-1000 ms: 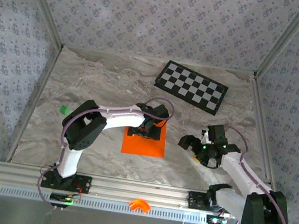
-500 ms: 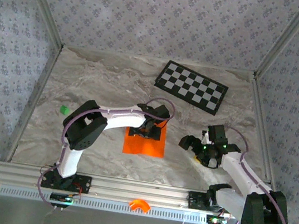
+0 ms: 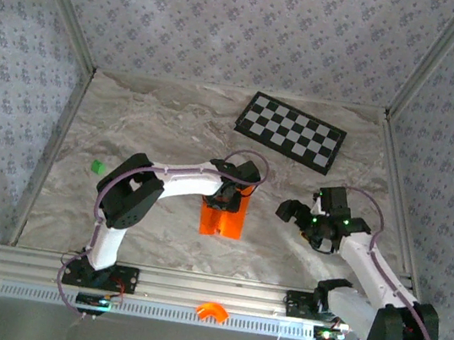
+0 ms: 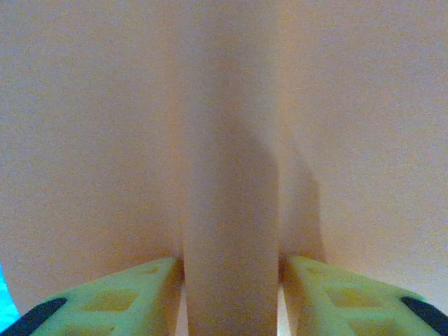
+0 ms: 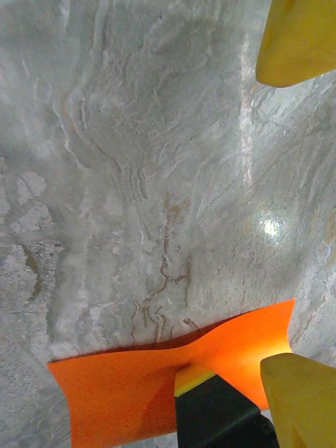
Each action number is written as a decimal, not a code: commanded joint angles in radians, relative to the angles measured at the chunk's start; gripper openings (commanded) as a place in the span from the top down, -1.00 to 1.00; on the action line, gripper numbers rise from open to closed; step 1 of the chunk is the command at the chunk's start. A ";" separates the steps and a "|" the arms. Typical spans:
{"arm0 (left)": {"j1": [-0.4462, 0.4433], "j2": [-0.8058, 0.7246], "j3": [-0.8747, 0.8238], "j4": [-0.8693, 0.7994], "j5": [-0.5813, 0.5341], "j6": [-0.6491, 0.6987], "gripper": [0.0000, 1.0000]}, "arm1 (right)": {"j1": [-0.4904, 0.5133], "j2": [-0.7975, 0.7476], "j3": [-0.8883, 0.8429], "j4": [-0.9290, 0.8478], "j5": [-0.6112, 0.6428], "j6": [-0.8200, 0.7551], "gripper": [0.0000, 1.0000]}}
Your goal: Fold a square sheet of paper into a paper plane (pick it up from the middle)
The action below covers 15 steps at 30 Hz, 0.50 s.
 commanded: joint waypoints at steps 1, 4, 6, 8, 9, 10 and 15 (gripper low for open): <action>-0.007 -0.038 -0.014 0.037 -0.007 0.010 0.25 | -0.017 -0.031 0.016 -0.052 0.039 0.028 -1.00; -0.003 -0.081 -0.045 0.100 0.024 0.015 0.28 | -0.038 -0.032 0.013 -0.064 0.034 0.023 -1.00; 0.010 -0.115 -0.082 0.172 0.086 0.018 0.30 | -0.053 -0.028 0.016 -0.075 0.032 0.015 -1.00; 0.031 -0.149 -0.129 0.260 0.161 0.013 0.31 | -0.068 -0.026 0.019 -0.080 0.029 0.013 -1.00; 0.042 -0.168 -0.149 0.296 0.191 0.008 0.31 | -0.075 -0.026 0.019 -0.080 0.024 0.012 -0.99; 0.053 -0.187 -0.172 0.339 0.224 0.004 0.31 | -0.080 -0.027 0.021 -0.080 0.021 0.012 -1.00; 0.105 -0.251 -0.255 0.521 0.397 -0.030 0.32 | -0.098 -0.028 0.032 -0.070 0.009 0.013 -1.00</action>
